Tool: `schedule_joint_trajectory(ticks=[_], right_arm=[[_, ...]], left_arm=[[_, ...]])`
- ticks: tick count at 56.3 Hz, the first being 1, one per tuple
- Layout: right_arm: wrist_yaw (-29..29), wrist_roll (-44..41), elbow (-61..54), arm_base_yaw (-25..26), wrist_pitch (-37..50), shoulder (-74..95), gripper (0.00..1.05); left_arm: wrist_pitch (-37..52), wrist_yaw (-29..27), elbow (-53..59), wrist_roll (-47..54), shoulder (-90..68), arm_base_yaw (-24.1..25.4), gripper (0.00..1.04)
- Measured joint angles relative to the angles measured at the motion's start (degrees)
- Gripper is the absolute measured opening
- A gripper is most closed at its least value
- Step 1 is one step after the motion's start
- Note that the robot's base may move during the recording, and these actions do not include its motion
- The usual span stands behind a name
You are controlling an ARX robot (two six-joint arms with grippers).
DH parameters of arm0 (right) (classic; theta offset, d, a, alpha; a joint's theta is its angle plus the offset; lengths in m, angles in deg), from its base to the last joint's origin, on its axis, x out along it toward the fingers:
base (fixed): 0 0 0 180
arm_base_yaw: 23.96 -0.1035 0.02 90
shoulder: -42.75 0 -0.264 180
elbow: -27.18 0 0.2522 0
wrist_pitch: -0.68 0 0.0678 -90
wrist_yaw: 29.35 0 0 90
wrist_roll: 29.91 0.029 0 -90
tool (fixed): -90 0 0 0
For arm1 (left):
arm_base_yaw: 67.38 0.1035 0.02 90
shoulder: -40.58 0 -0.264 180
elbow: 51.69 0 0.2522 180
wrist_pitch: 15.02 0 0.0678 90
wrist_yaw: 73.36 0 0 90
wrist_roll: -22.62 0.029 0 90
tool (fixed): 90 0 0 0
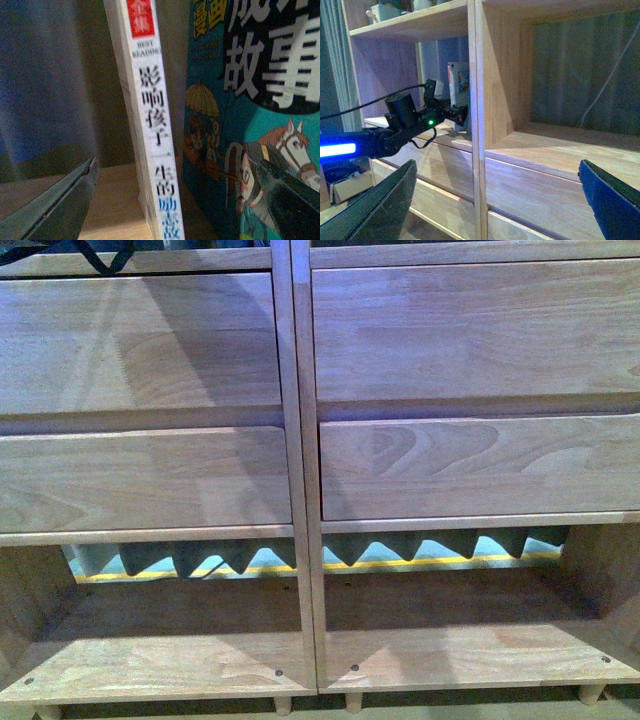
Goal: Organize books on shelf
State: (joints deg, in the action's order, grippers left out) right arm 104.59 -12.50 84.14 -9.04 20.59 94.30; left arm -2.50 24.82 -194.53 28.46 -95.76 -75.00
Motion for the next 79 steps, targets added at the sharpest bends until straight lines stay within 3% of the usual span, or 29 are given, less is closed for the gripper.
schedule_joint_trajectory(ticks=[14,22,43,56,79], right_arm=[[0.0,-0.13,0.0,0.0,0.0,0.0,0.98],[0.0,-0.13,0.0,0.0,0.0,0.0,0.98],[0.0,-0.13,0.0,0.0,0.0,0.0,0.98],[0.0,-0.13,0.0,0.0,0.0,0.0,0.98],[0.0,-0.15,0.0,0.0,0.0,0.0,0.98]], left_arm=[[0.35,0.22,1.2,1.49,0.59,0.0,0.98],[0.15,1.18,1.2,1.66,0.74,-0.44,0.67],[0.13,2.51,1.25,2.03,0.83,-0.52,0.07],[1.05,3.82,4.11,1.77,2.49,-0.24,0.07],[10.01,6.19,23.63,1.01,14.23,-0.11,0.74]])
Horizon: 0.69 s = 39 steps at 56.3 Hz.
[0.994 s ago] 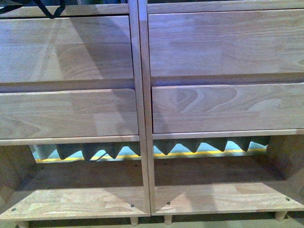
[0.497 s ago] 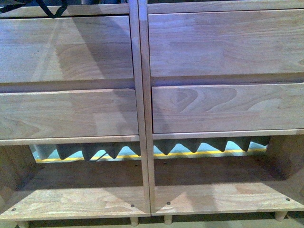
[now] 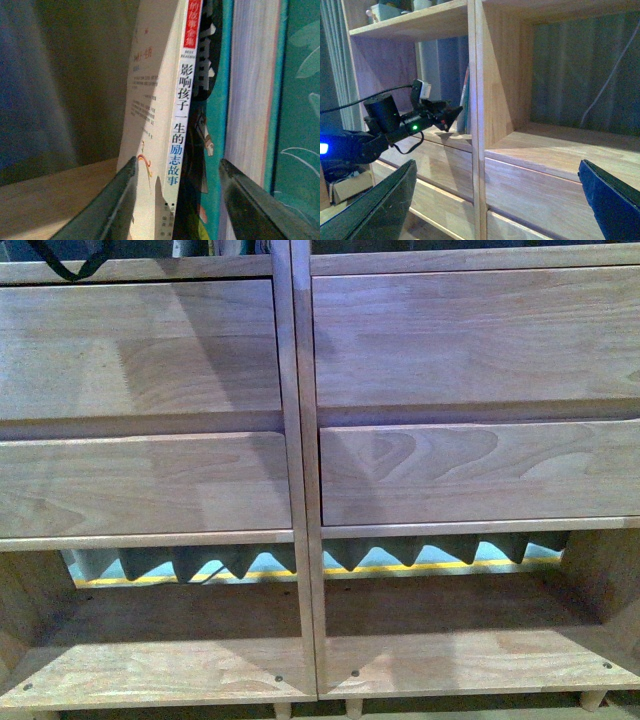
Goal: Organize books on shelf
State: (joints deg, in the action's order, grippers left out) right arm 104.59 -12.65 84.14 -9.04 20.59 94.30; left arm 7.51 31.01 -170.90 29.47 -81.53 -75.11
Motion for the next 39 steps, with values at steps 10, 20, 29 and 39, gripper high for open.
schedule_joint_trajectory(ticks=[10,20,29,39], right_arm=[[0.0,0.0,0.0,0.0,0.0,0.0,0.98],[0.0,0.0,0.0,0.0,0.0,0.0,0.98],[0.0,0.0,0.0,0.0,0.0,0.0,0.98],[-16.0,-5.35,1.77,-3.21,-14.14,-2.4,0.88]], left_arm=[[3.06,-5.64,12.94,-4.09,8.35,0.31,0.99],[8.44,-13.42,30.95,-5.11,19.93,0.81,0.98],[14.03,-13.05,52.7,-5.66,35.85,-0.87,0.98],[-0.11,-25.62,73.7,-6.45,58.71,-7.39,0.84]])
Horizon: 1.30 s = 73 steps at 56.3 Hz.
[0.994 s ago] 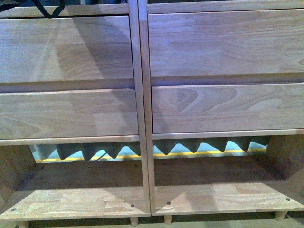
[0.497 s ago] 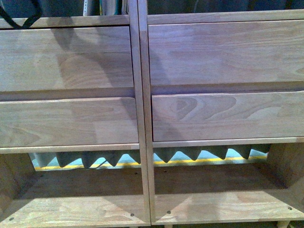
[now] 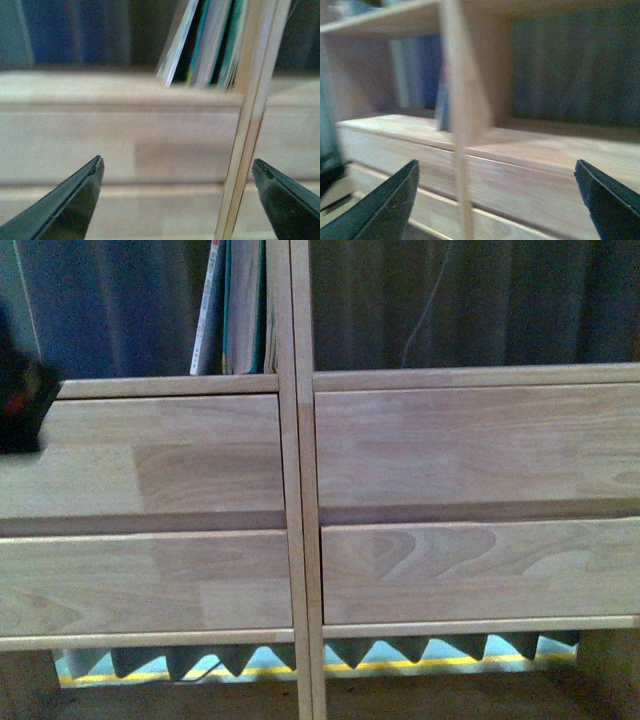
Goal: Organize books on shelf
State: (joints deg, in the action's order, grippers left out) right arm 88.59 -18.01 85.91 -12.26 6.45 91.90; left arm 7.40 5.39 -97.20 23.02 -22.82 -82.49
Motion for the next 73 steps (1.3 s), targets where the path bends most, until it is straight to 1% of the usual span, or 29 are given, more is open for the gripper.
schedule_joint_trajectory(ticks=[1,2,3,4,5,6,7,8,9,11,12,18,22,24,26,28,29,36,39,44,67,73], right_arm=[[-4.31,-2.14,-0.09,-0.81,-4.07,-0.98,0.84],[-6.23,-2.56,-0.33,-1.16,-5.92,-1.55,0.83],[-9.75,-4.11,-1.16,-1.77,-9.18,-2.67,0.79],[-11.3,-4.76,-1.68,-2.03,-10.47,-3.26,0.78],[-14.05,-5.88,-2.99,-2.49,-12.39,-4.31,0.74],[-17.2,-7.23,-5.31,-3.08,-13.22,-5.73,0.69],[-18.6,-8.04,-6.8,-3.39,-13.16,-6.51,0.66],[-19.21,-8.22,-7.56,-3.54,-13.05,-6.93,0.64],[-19.98,-8.79,-9.03,-3.82,-12.66,-7.61,0.6],[-20.83,-9.64,-11.78,-4.39,-11.67,-8.66,0.54],[-20.98,-9.79,-12.5,-4.5,-11.41,-8.94,0.52],[-22.27,-10.56,-19.19,-5.81,-8.79,-12.26,0.32],[-23.41,-10.93,-21.94,-6.69,-7.65,-14.08,0.22],[-26.47,-11.06,-23.61,-8.72,-7.08,-15.21,0.15],[-27.17,-11.17,-24.83,-9.97,-6.67,-16.02,0.1],[-27.21,-11.39,-26.43,-10.95,-6.19,-17.0,0.03],[-27.21,-11.65,-27.17,-11.26,-5.95,-17.49,0.02],[-27.76,-11.58,-30.99,-11.45,-5.03,-20.09,0.03],[-27.74,-11.58,-32.57,-11.5,-4.81,-21.38,0.03],[-27.85,-11.58,-34.58,-11.5,-4.61,-23.21,0.03],[-27.78,-11.58,-40.46,-11.54,-6.08,-30.93,0.03],[-27.8,-11.58,-41.16,-11.54,-6.99,-32.72,0.03]], left_arm=[[-2.93,-1.29,2.12,-0.02,2.93,-0.26,0.81],[-4.15,-1.73,3.13,0.0,4.28,-0.28,0.79],[-6.05,-2.1,4.98,-0.02,6.69,-0.24,0.76],[-7.02,-2.32,6.56,-0.04,8.68,-0.02,0.72],[-7.26,-2.29,7.34,-0.04,9.55,0.2,0.7],[-7.39,-2.34,9.14,-0.11,11.61,0.98,0.65],[-7.39,-2.23,10.1,-0.13,12.72,1.55,0.61],[-7.37,-2.05,10.93,-0.15,13.62,1.99,0.58],[-7.37,-1.88,11.3,-0.15,14.03,2.21,0.56],[-7.26,-0.81,12.81,-0.2,15.5,2.93,0.49],[-7.26,-0.52,13.18,-0.2,15.82,3.1,0.47],[-6.99,1.73,16.98,-0.2,18.91,4.98,0.27],[-6.97,2.69,18.99,-0.22,20.92,6.23,0.15],[-6.97,2.99,19.78,-0.24,21.77,6.69,0.1],[-6.99,3.69,20.7,-0.31,22.91,7.3,0.03],[-7.06,4.02,21.31,-0.26,23.71,7.72,0.03],[-7.13,4.33,21.7,-0.31,24.24,7.96,0.03],[-8.22,5.79,23.93,-0.31,27.52,9.4,0.03],[-9.14,10.1,24.87,-0.28,29.29,12.41,0.03],[-10.25,10.62,26.01,-0.31,31.61,14.69,0.03],[-16.92,11.1,29.22,-0.28,41.62,14.84,0.03],[-16.48,11.23,31.15,-0.31,43.39,14.86,0.03]])
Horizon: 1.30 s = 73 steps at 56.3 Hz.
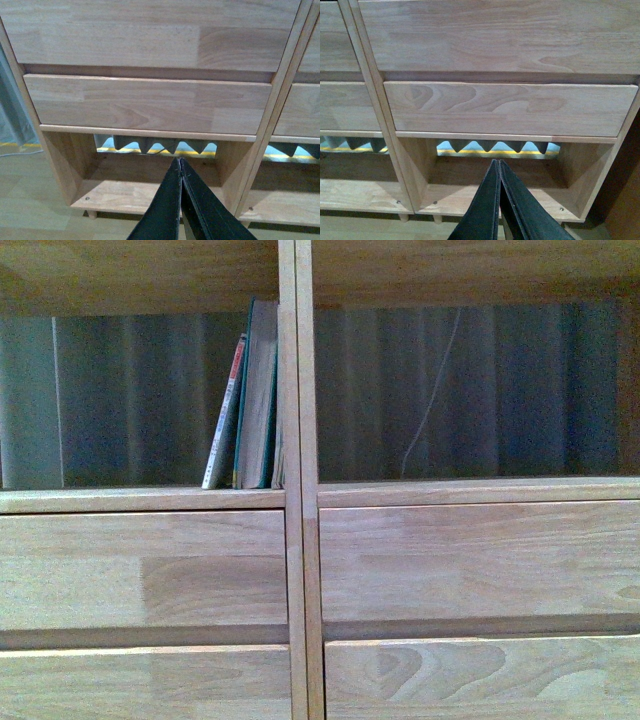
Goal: Organize books on shelf
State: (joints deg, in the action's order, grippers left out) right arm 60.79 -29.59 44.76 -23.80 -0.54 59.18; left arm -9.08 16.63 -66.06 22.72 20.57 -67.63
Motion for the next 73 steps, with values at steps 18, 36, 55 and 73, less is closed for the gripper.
schedule_joint_trajectory(ticks=[18,36,55,73], right_arm=[[0.04,0.0,-2.75,0.0,-1.84,-5.09,0.03],[0.02,-0.04,-2.93,-0.02,-12.46,-16.0,0.03],[0.04,-0.04,-2.93,-0.04,-12.46,-16.06,0.03],[0.04,-0.13,-2.93,-0.04,-12.46,-16.06,0.44]], left_arm=[[-6.08,0.02,0.0,0.0,6.38,0.0,0.03],[-19.3,-0.02,0.0,0.0,19.02,0.0,0.03],[-19.54,0.02,0.0,0.02,19.63,0.0,0.03],[-19.61,0.02,0.0,-0.02,19.63,0.0,0.52]])
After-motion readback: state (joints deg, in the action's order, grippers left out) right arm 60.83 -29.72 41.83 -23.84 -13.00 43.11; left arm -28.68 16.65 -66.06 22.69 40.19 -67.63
